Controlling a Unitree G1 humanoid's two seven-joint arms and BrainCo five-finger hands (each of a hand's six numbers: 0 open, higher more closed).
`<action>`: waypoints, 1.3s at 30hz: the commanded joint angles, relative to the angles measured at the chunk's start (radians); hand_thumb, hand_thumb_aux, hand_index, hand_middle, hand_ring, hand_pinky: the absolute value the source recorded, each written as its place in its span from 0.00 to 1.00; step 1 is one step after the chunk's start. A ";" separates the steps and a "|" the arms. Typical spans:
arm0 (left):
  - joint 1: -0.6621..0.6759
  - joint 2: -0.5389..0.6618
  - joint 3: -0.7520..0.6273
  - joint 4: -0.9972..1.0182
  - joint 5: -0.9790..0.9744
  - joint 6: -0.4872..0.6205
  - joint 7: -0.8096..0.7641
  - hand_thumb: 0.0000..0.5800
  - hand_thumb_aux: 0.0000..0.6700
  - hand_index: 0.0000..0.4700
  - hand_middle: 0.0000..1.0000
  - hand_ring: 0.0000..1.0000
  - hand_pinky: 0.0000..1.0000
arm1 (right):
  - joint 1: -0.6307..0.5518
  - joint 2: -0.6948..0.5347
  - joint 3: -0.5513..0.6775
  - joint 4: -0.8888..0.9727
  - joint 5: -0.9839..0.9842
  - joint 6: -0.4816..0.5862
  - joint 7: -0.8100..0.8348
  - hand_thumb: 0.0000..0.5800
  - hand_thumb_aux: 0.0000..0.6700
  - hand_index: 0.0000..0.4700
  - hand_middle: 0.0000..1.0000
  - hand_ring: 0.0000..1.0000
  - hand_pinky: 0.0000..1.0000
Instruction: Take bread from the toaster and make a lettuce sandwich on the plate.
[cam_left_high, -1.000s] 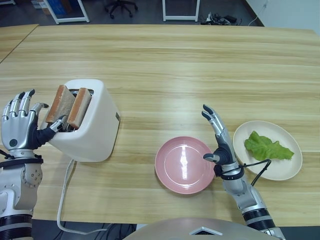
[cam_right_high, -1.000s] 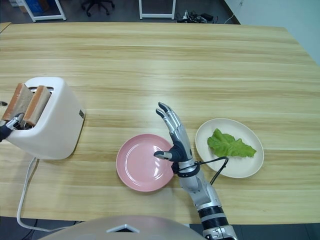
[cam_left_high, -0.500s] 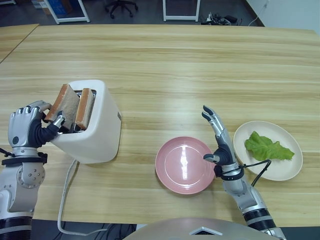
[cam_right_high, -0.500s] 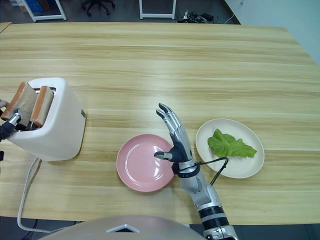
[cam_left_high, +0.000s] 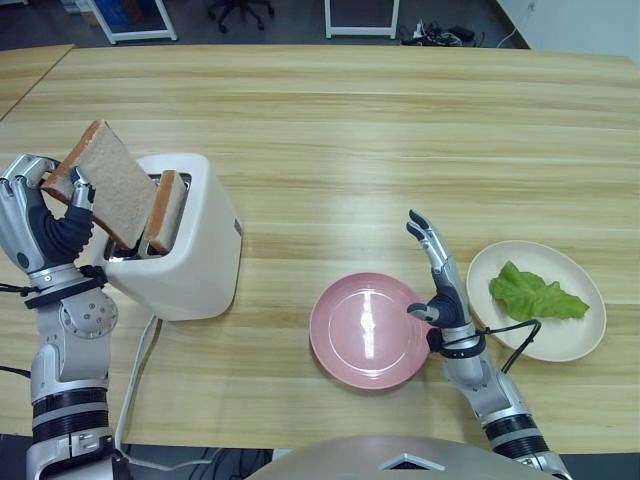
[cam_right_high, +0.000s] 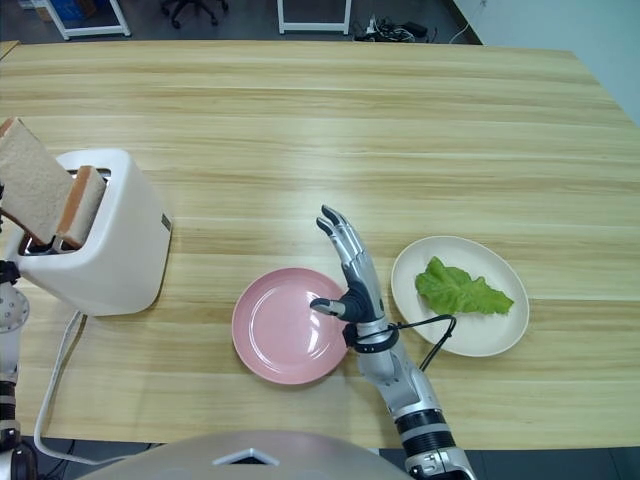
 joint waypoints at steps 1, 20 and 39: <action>-0.005 -0.040 0.014 -0.006 -0.026 -0.022 0.031 1.00 1.00 1.00 1.00 1.00 1.00 | -0.005 0.005 -0.009 0.013 0.025 0.012 -0.005 0.00 0.00 0.00 0.00 0.00 0.00; 0.048 -0.303 -0.102 -0.501 -0.526 -0.121 -0.265 1.00 1.00 1.00 1.00 1.00 1.00 | -0.017 0.000 -0.101 -0.047 0.139 0.016 0.006 0.00 0.00 0.00 0.00 0.00 0.00; 0.178 -0.313 -0.681 -0.129 -0.255 -0.251 -0.784 1.00 1.00 1.00 1.00 1.00 1.00 | 0.175 -0.380 -0.533 0.008 -0.098 0.174 -0.099 0.00 0.00 0.00 0.00 0.00 0.00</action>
